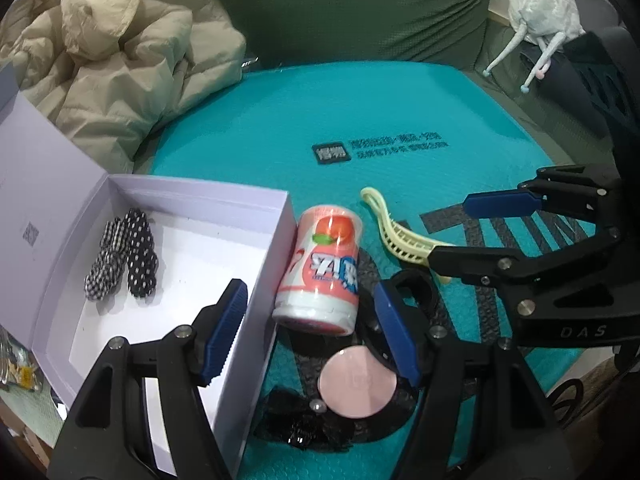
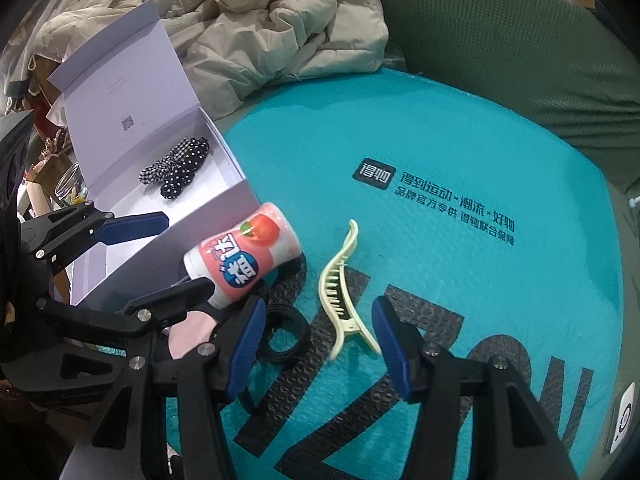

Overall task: Organize objects
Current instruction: 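Withdraw both grippers from the box toward the bottle and claw clip, then grasp the pink-and-white bottle with the left gripper while the right grasps the cream claw clip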

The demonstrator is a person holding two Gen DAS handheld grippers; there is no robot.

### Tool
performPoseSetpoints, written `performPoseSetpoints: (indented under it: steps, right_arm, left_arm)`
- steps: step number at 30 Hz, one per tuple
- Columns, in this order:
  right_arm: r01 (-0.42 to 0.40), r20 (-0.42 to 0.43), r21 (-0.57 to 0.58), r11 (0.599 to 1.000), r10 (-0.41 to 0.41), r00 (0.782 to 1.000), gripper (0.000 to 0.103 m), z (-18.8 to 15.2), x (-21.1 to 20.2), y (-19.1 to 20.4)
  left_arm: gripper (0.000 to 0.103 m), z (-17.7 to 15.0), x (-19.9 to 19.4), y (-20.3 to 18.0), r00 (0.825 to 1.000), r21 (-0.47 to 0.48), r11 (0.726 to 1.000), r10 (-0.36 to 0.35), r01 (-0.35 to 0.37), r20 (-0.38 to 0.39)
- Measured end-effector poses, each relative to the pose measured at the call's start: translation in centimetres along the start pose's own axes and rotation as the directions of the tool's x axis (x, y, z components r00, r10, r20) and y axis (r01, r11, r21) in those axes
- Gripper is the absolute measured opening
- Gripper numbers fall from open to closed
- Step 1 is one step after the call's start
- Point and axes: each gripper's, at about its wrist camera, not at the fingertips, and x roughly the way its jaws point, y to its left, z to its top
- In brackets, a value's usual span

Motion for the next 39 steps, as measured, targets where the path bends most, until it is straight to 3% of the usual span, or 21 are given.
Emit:
performPoseSetpoints:
  steps: [6,9,20,27,33,39]
  right_arm:
    - [-0.008,0.007,0.007,1.000,0.008,1.000,0.056,0.5,0.0,-0.6]
    - [-0.012,0.002,0.013,1.000,0.012,1.000,0.056,0.6,0.1,-0.8]
    - [-0.020,-0.047,0.014,1.000,0.020,0.999,0.056,0.1,2.4,-1.9]
    - [-0.025,-0.080,0.024,0.999,0.027,0.996,0.054,-0.1,4.2,-2.6]
    - [-0.046,-0.093,0.038,0.998,0.050,0.994,0.043,-0.3,4.9,-3.5]
    - [-0.054,-0.117,0.025,0.998,0.057,0.991,0.022,-0.7,5.2,-4.0]
  left_arm:
    - [0.064,0.1,-0.5,-1.0,0.996,0.049,0.996,-0.076,0.074,0.045]
    - [0.064,0.1,0.3,-1.7,0.998,0.082,0.995,-0.059,0.057,0.023]
    - [0.063,-0.1,3.1,-1.6,0.995,0.057,0.995,-0.077,0.080,-0.061]
    - [0.063,0.5,3.7,-2.2,0.996,0.071,0.994,-0.080,0.083,-0.044]
    - [0.063,1.4,4.4,-2.6,0.995,0.078,0.992,-0.092,0.094,-0.032]
    - [0.063,1.6,5.1,-3.7,0.996,0.125,0.988,-0.087,0.088,-0.020]
